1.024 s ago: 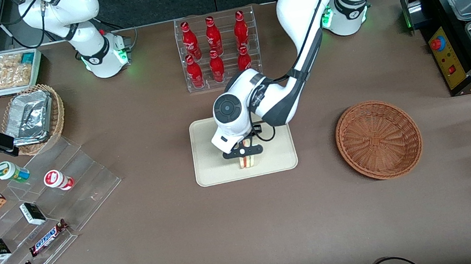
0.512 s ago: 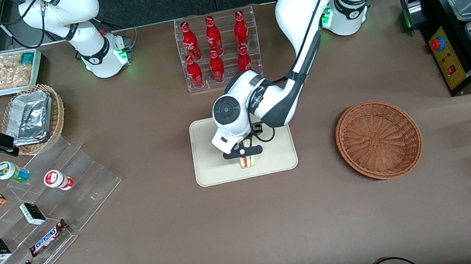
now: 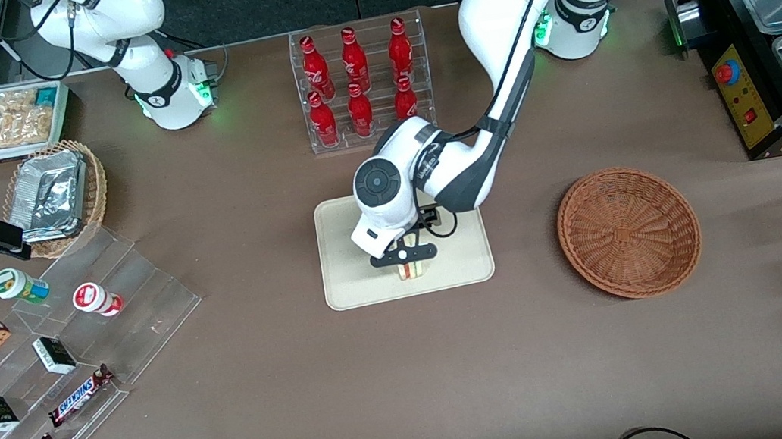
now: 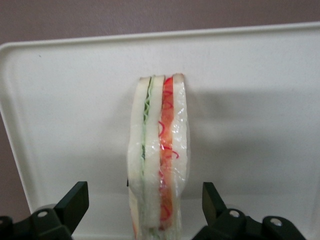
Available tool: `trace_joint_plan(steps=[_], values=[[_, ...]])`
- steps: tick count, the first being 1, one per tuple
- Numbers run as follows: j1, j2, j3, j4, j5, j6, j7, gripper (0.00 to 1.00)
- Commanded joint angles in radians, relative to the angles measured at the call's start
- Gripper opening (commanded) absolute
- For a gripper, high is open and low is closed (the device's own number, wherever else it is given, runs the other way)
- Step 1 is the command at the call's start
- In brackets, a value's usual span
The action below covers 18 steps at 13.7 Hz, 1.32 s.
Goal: Place sandwich from basket to tray
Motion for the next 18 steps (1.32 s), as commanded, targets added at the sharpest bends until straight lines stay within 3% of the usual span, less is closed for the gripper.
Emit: trace_joint_plan(steps=[1, 8, 13, 18], values=[[0.020, -0.054, 0.004, 0.008, 0.010, -0.055, 0.032, 1.00], [0.259, -0.242, 0.021, -0.046, -0.013, -0.187, 0.212, 1.00], [0.450, -0.403, 0.021, -0.210, -0.075, -0.182, 0.459, 1.00], [0.587, -0.538, 0.022, -0.336, -0.079, -0.181, 0.612, 1.00]])
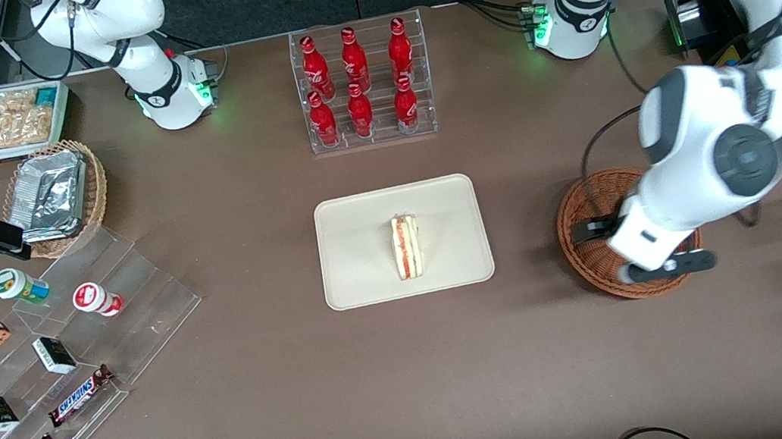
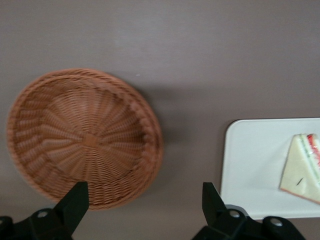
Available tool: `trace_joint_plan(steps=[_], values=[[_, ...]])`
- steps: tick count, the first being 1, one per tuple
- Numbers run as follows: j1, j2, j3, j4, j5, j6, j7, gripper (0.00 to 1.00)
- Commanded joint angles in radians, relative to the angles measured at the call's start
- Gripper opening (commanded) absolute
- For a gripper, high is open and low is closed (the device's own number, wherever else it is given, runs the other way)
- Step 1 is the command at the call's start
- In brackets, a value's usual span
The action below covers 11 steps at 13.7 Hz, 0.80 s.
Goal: Place sandwich from basket to tray
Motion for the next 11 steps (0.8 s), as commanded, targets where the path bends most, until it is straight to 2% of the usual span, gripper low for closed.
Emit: trace_joint_plan(steps=[1, 6, 7, 9, 10, 11], values=[[0.050, -0.116, -0.010, -0.113, -0.015, 0.004, 0.058, 1.00], [0.104, -0.250, -0.018, -0.210, 0.012, -0.013, 0.067, 1.00], [0.124, -0.259, -0.049, -0.206, 0.044, -0.045, 0.067, 1.00], [0.261, -0.279, -0.189, -0.181, 0.069, -0.115, 0.067, 1.00], [0.301, -0.284, -0.229, -0.166, 0.071, -0.150, 0.069, 1.00], [0.303, -0.285, -0.228, -0.152, 0.071, -0.177, 0.072, 1.00]])
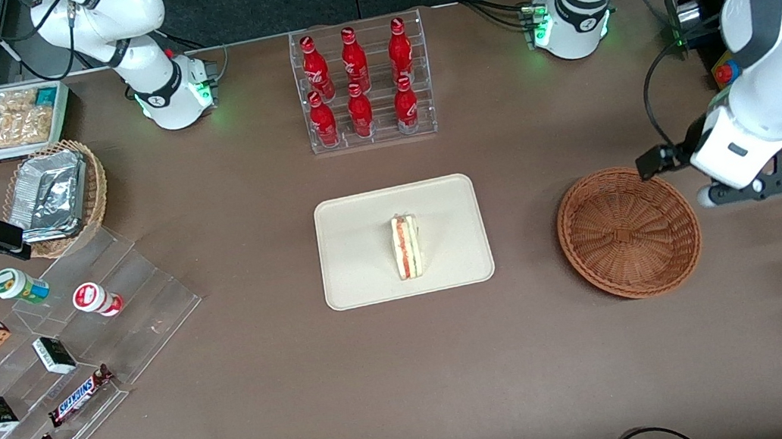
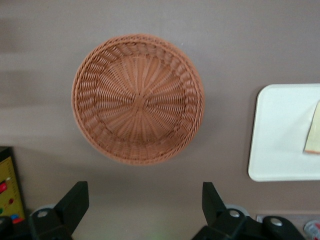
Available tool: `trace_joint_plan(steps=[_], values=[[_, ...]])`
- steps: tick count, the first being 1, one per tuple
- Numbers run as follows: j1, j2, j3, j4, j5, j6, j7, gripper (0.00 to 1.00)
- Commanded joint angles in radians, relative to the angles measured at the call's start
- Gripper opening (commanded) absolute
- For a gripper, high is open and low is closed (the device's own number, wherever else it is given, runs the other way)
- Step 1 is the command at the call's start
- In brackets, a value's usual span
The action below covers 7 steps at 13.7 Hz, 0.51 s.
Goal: Place sandwich from basket to tray
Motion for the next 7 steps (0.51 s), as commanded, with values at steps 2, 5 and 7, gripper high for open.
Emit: trace_joint_plan(steps=[2, 5, 7], values=[[0.053, -0.032, -0.040, 0.054, 0.017, -0.114, 0.078, 1.00], [0.049, -0.035, 0.013, 0.122, 0.016, -0.177, 0.093, 1.00], [0.048, -0.044, 0.052, 0.134, 0.014, -0.187, 0.141, 1.00]])
